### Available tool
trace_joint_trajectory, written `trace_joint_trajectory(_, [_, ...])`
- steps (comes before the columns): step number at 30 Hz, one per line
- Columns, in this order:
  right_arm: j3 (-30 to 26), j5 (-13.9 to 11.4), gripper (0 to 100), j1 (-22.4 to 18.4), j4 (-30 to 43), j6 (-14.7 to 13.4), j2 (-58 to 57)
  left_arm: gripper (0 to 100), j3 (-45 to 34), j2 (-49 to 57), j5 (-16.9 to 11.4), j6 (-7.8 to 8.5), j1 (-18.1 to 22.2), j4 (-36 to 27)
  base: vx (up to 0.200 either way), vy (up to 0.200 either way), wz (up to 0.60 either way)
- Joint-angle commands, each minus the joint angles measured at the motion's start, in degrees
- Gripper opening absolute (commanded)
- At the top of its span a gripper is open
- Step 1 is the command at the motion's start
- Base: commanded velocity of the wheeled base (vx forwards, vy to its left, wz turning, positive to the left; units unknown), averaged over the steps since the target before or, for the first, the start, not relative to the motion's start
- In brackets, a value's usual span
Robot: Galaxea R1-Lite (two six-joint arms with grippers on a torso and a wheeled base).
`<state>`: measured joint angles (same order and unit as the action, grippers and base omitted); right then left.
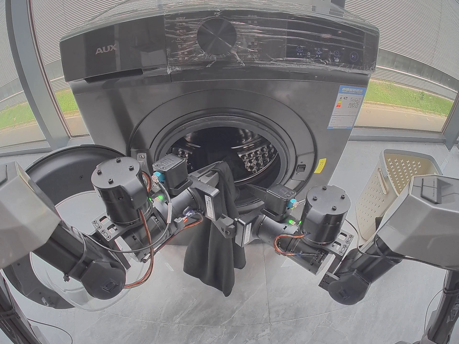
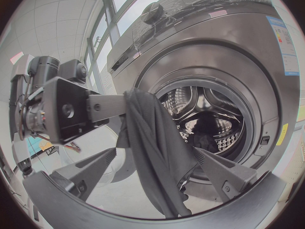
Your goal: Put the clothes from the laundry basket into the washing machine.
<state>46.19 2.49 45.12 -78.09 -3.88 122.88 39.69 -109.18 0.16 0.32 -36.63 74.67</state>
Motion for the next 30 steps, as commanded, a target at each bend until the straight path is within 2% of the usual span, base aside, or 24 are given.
trace_joint_trajectory(1, [2.50,0.15,100,-1.35,0.40,0.54,2.98,0,0.03,0.37,0.02,0.03,-0.11,0.04,0.000,0.000,0.00])
trace_joint_trajectory(11, [3.91,0.41,100,-2.58,0.31,0.62,4.30,0,-0.05,0.63,0.02,0.03,-0.11,0.04,0.000,0.000,0.00])
trace_joint_trajectory(14, [4.35,0.85,100,-3.11,0.22,0.62,4.91,0,-0.05,0.63,0.02,0.03,-0.11,0.04,0.000,0.000,0.00])
trace_joint_trajectory(15, [4.79,1.82,100,-3.19,0.22,0.62,5.09,0,-0.14,0.63,0.02,0.03,-0.11,0.04,0.000,0.000,0.00])
trace_joint_trajectory(16, [5.14,1.91,0,-3.11,0.13,0.62,5.09,0,-0.14,0.63,0.02,0.03,-0.11,0.04,0.000,0.000,0.00])
trace_joint_trajectory(22, [5.49,2.00,0,-2.67,-0.31,0.54,4.47,0,-0.67,0.28,0.02,0.03,0.07,0.04,0.000,0.000,0.00])
trace_joint_trajectory(30, [-0.31,2.00,0,-0.73,-0.48,0.19,-1.68,0,-1.28,-0.16,0.02,0.03,1.12,0.04,0.000,0.000,0.00])
